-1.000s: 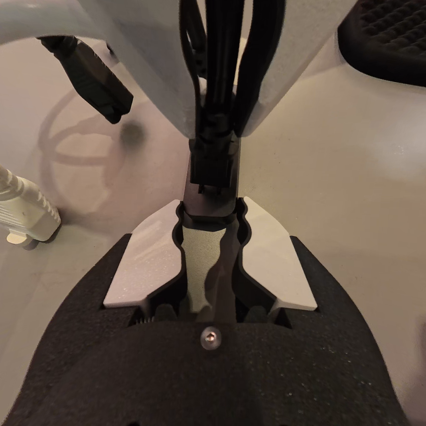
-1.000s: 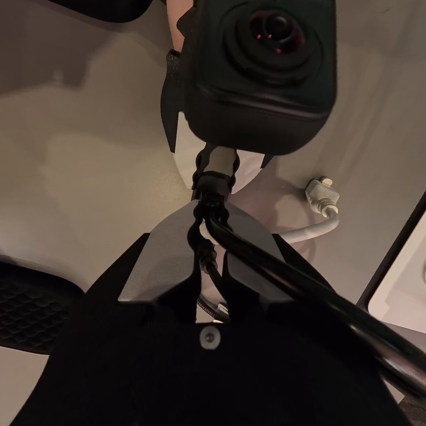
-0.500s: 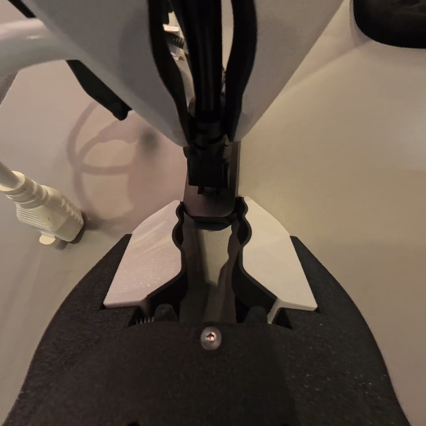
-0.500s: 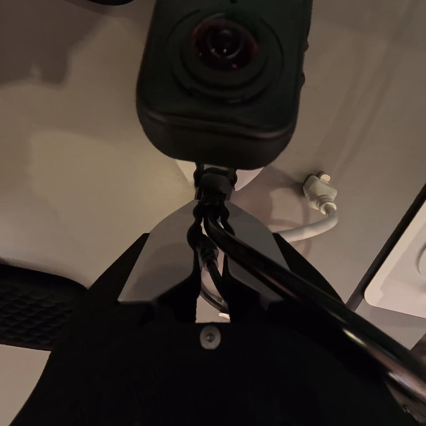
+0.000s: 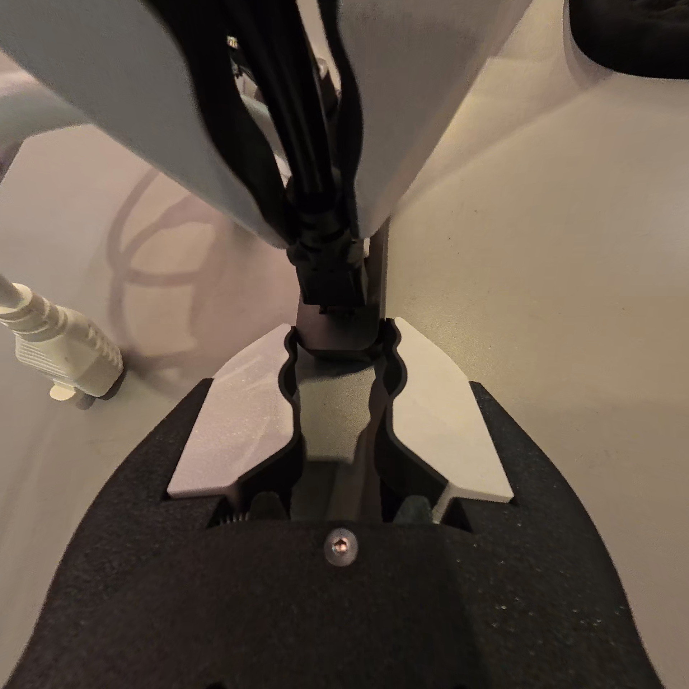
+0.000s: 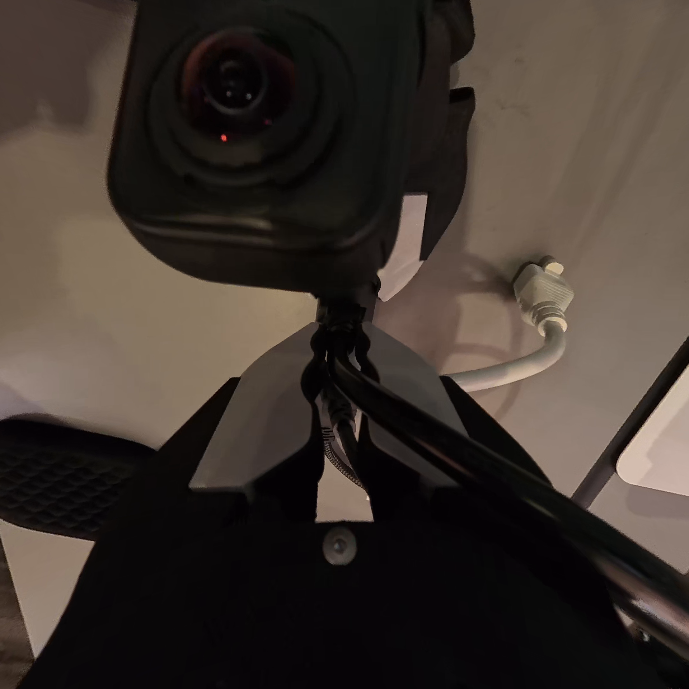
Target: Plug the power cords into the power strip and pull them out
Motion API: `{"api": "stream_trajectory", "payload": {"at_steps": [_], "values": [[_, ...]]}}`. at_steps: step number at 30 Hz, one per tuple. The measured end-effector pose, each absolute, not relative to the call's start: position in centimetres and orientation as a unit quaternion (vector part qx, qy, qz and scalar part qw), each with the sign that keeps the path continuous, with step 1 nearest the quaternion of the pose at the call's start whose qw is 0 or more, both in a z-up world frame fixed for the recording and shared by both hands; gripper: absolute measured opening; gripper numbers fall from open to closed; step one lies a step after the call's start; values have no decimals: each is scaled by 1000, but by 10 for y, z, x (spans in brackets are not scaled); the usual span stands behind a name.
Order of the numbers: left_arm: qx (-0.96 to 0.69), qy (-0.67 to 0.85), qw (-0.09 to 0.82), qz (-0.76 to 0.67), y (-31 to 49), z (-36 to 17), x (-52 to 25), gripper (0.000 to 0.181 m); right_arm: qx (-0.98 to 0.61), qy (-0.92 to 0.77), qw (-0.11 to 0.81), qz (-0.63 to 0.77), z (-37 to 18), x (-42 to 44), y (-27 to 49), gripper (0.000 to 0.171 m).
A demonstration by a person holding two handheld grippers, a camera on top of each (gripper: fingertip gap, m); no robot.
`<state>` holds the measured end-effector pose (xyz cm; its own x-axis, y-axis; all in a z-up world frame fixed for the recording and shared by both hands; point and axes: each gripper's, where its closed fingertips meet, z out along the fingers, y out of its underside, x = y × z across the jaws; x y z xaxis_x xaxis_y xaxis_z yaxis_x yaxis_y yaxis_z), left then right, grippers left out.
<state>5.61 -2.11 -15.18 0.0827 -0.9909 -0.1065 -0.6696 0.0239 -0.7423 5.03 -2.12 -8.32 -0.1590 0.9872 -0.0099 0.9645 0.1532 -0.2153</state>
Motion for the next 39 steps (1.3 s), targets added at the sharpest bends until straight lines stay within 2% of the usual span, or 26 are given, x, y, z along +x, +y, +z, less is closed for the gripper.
{"api": "stream_trajectory", "payload": {"at_steps": [8,12,14,16,18,28,39], "values": [[-646,627,359,-248,-21,-144,57,43,-654,-745,85,95,-83,49,-21,17],[-632,573,405,-328,-22,-115,64,43,-655,-744,87,94,-83,49,-21,16],[-631,555,407,-359,-22,-107,69,39,-656,-743,88,95,-83,49,-21,16],[-628,549,409,-370,-21,-104,74,25,-657,-742,89,95,-83,49,-21,16],[-629,548,403,-376,-21,-105,75,25,-660,-740,91,95,-83,50,-20,16],[-653,523,368,-406,-19,-106,76,25,-681,-687,195,161,-57,41,-5,23],[-649,533,372,-394,-22,-108,77,25,-693,-693,140,140,-55,49,-13,21]]}}
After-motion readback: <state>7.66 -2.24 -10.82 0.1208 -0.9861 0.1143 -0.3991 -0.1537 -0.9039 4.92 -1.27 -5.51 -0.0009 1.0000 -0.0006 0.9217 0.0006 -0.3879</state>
